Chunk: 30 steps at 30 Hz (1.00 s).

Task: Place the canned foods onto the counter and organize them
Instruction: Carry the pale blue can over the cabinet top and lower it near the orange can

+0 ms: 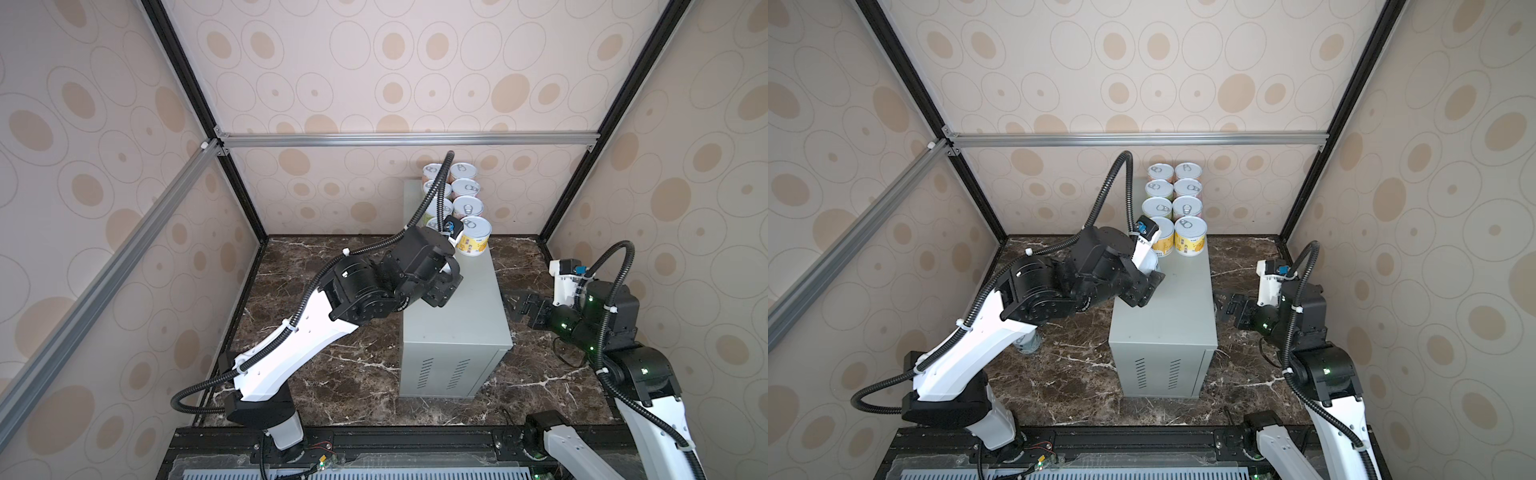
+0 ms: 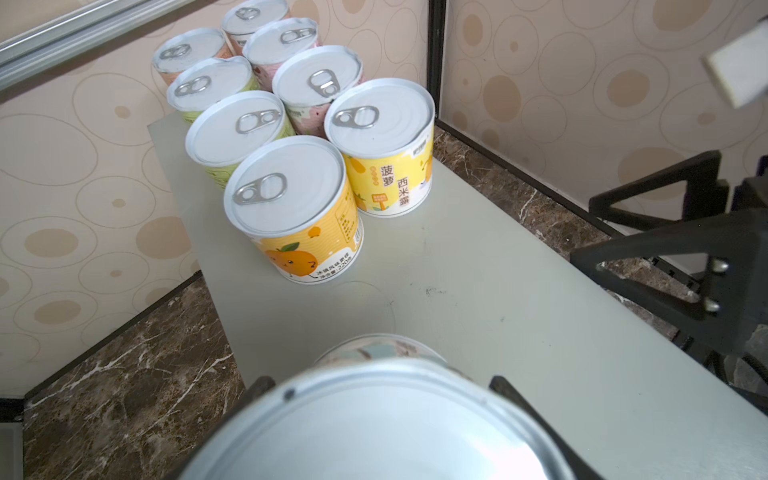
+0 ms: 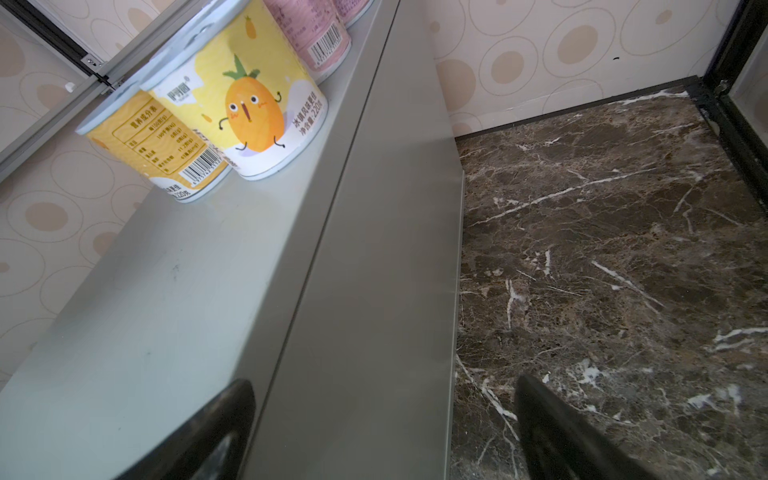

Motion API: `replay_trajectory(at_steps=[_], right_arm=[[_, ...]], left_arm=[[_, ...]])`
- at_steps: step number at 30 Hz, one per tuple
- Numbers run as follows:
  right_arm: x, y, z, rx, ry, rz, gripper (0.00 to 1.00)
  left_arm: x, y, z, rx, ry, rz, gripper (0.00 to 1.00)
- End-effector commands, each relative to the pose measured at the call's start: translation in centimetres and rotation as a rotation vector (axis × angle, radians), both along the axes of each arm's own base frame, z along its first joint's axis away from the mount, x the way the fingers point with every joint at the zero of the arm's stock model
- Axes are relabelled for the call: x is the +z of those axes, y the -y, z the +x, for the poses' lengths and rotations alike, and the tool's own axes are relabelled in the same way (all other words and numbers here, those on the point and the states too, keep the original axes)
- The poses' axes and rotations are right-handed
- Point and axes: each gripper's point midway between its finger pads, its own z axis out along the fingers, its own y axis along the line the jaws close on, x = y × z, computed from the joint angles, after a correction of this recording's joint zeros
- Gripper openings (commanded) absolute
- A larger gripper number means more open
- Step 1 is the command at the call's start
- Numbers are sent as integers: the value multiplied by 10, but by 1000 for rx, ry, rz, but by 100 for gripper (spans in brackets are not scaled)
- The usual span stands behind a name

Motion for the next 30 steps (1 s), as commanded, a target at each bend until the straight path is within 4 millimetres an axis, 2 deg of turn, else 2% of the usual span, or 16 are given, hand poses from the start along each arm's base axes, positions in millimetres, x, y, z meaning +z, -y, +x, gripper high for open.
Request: replay_trajectory(at_steps=[1, 7, 16, 30], right_arm=[[0, 2, -5, -3, 15, -21, 99], [-2, 5, -9, -12, 19, -25, 99], [-4, 8, -13, -26, 33, -32, 99], [4, 17, -24, -53, 83, -86, 100]], left_arm=[[19, 3, -5, -3, 56, -14, 45], [12, 23, -8, -46, 41, -8, 45], [3, 37, -7, -59, 24, 0, 47], [-7, 50, -5, -78, 8, 3, 72]])
